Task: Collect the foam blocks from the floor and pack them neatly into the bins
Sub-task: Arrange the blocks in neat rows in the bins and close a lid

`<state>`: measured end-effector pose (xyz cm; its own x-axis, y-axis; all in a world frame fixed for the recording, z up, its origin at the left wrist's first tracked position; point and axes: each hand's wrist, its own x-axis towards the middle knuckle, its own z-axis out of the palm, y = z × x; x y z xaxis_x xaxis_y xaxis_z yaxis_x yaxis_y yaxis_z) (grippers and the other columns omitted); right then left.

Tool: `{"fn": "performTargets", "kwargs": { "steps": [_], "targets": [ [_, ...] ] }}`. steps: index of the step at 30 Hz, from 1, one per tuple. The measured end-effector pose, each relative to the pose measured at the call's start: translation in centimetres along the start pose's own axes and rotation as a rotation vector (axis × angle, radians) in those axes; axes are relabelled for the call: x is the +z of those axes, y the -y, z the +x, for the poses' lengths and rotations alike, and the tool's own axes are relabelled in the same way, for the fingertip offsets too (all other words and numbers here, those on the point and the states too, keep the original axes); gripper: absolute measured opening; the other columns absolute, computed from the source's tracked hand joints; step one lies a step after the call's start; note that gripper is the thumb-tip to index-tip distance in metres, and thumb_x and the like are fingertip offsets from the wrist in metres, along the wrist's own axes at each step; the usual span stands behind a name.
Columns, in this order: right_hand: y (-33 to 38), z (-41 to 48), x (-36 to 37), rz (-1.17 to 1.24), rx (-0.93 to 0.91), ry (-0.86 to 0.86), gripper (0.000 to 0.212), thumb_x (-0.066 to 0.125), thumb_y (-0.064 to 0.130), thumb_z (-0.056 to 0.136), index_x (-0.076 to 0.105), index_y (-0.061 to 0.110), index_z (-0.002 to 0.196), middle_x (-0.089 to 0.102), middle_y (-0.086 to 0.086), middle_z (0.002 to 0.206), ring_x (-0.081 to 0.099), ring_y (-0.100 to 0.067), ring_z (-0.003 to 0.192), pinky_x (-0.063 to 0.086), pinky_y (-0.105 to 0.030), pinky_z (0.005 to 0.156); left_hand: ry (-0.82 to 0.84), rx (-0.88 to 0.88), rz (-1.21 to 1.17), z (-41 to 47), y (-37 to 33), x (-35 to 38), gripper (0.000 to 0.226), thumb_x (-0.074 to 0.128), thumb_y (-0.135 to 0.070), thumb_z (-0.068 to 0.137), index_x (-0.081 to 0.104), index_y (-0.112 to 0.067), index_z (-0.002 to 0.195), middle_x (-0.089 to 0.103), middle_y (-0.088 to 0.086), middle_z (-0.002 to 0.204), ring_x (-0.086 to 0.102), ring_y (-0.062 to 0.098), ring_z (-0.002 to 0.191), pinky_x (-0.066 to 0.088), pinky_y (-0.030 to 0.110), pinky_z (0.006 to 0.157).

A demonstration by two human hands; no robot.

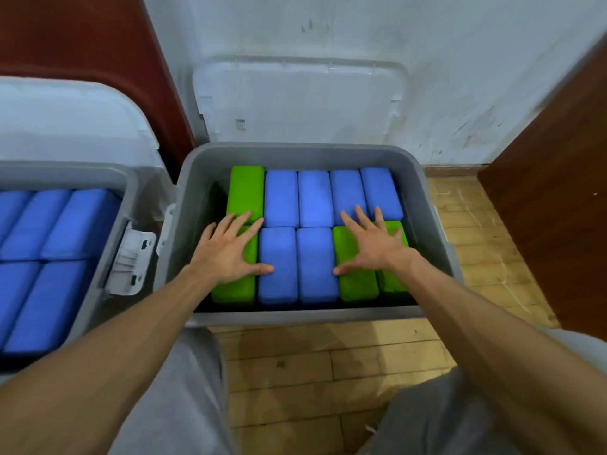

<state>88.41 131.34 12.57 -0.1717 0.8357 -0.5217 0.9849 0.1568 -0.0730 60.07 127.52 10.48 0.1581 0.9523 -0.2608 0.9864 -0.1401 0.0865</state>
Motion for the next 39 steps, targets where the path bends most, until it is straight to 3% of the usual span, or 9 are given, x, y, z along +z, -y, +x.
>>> {"fn": "performTargets", "kwargs": {
  "steps": [8, 11, 15, 19, 21, 24, 27, 35, 39],
  "targets": [
    [-0.3, 1.1, 0.0, 0.03, 0.027, 0.002, 0.125, 0.075, 0.068, 0.06, -0.002, 0.035, 0.153, -0.012, 0.006, 0.161, -0.017, -0.035, 0.146, 0.006, -0.073, 0.109, -0.006, 0.004, 0.109, 1.4, -0.7, -1.0, 0.119, 0.052, -0.083, 0.067, 0.005, -0.016, 0.154, 0.017, 0.004, 0.154, 0.018, 0.025, 0.141, 0.02, 0.041, 0.114],
    [-0.1, 0.9, 0.0, 0.031, 0.046, -0.003, 0.122, 0.074, 0.068, 0.063, -0.002, 0.036, 0.153, -0.013, 0.006, 0.161, -0.018, -0.034, 0.146, 0.005, -0.071, 0.11, -0.01, -0.008, 0.125, 1.5, -1.4, -1.3, 0.109, 0.053, -0.078, 0.072, 0.015, -0.015, 0.152, 0.023, 0.006, 0.152, 0.024, 0.026, 0.138, 0.02, 0.041, 0.114],
    [0.5, 0.1, 0.2, -0.008, 0.055, -0.001, 0.115, 0.069, 0.067, 0.07, -0.003, 0.032, 0.153, -0.013, 0.002, 0.161, -0.013, -0.033, 0.147, 0.007, -0.063, 0.115, 0.008, -0.11, -0.007, 1.6, -3.4, -1.8, 0.073, 0.048, -0.058, 0.086, 0.034, -0.018, 0.145, 0.028, 0.011, 0.148, 0.029, 0.031, 0.135, 0.023, 0.042, 0.112],
    [1.3, -1.2, 0.5, -0.03, 0.049, -0.016, 0.102, 0.064, 0.06, 0.08, 0.006, 0.021, 0.154, -0.002, -0.004, 0.162, -0.001, -0.031, 0.149, 0.015, -0.053, 0.118, 0.072, -0.074, -0.105, 0.7, -3.4, -1.9, 0.071, 0.054, -0.043, 0.087, 0.026, -0.02, 0.148, 0.026, 0.01, 0.15, 0.026, 0.03, 0.137, 0.02, 0.04, 0.112],
    [1.6, -1.9, 0.4, -0.035, 0.053, -0.043, 0.088, 0.063, 0.053, 0.084, 0.02, 0.013, 0.151, 0.015, -0.008, 0.159, 0.015, -0.031, 0.146, 0.025, -0.049, 0.115, 0.079, -0.06, -0.196, 0.2, -2.5, -2.5, 0.065, 0.055, -0.039, 0.089, 0.032, -0.02, 0.146, 0.032, 0.009, 0.148, 0.029, 0.029, 0.137, 0.025, 0.039, 0.11],
    [2.4, -2.3, -0.6, -0.044, 0.015, -0.173, 0.042, 0.056, 0.028, 0.091, 0.05, 0.009, 0.128, 0.047, -0.013, 0.135, 0.046, -0.031, 0.124, 0.042, -0.04, 0.099, 0.136, -0.023, -0.375, 0.0, -1.2, -4.1, 0.05, 0.059, -0.028, 0.09, 0.048, -0.017, 0.138, 0.049, 0.007, 0.139, 0.046, 0.023, 0.127, 0.038, 0.031, 0.102],
    [4.1, -2.2, -2.7, 0.011, -0.073, -0.186, 0.023, 0.048, 0.019, 0.091, 0.062, 0.01, 0.107, 0.062, -0.011, 0.114, 0.057, -0.031, 0.107, 0.05, -0.038, 0.084, 0.167, -0.002, -0.47, -0.1, -0.3, -6.1, 0.037, 0.059, -0.023, 0.092, 0.058, -0.016, 0.128, 0.061, 0.005, 0.127, 0.057, 0.019, 0.113, 0.043, 0.022, 0.086],
    [4.6, 0.8, -7.6, 0.042, -0.279, -0.136, 0.021, 0.048, 0.021, 0.093, 0.065, 0.017, 0.104, 0.067, 0.001, 0.105, 0.059, -0.021, 0.1, 0.049, -0.033, 0.08, 0.002, -0.018, -0.526, 3.9, -0.4, -7.2, 0.023, 0.058, -0.027, 0.09, 0.067, -0.021, 0.111, 0.067, -0.002, 0.115, 0.061, 0.014, 0.102, 0.046, 0.026, 0.089],
    [2.7, 3.1, -7.7, 0.217, -0.31, -0.186, 0.024, 0.05, 0.025, 0.094, 0.066, 0.018, 0.11, 0.068, 0.0, 0.11, 0.056, -0.019, 0.106, 0.048, -0.035, 0.09, -0.065, -0.078, -0.511, 7.2, -1.8, -7.2, 0.012, 0.058, -0.028, 0.088, 0.067, -0.026, 0.095, 0.067, -0.007, 0.104, 0.059, 0.011, 0.095, 0.047, 0.029, 0.091]
  ]
}}
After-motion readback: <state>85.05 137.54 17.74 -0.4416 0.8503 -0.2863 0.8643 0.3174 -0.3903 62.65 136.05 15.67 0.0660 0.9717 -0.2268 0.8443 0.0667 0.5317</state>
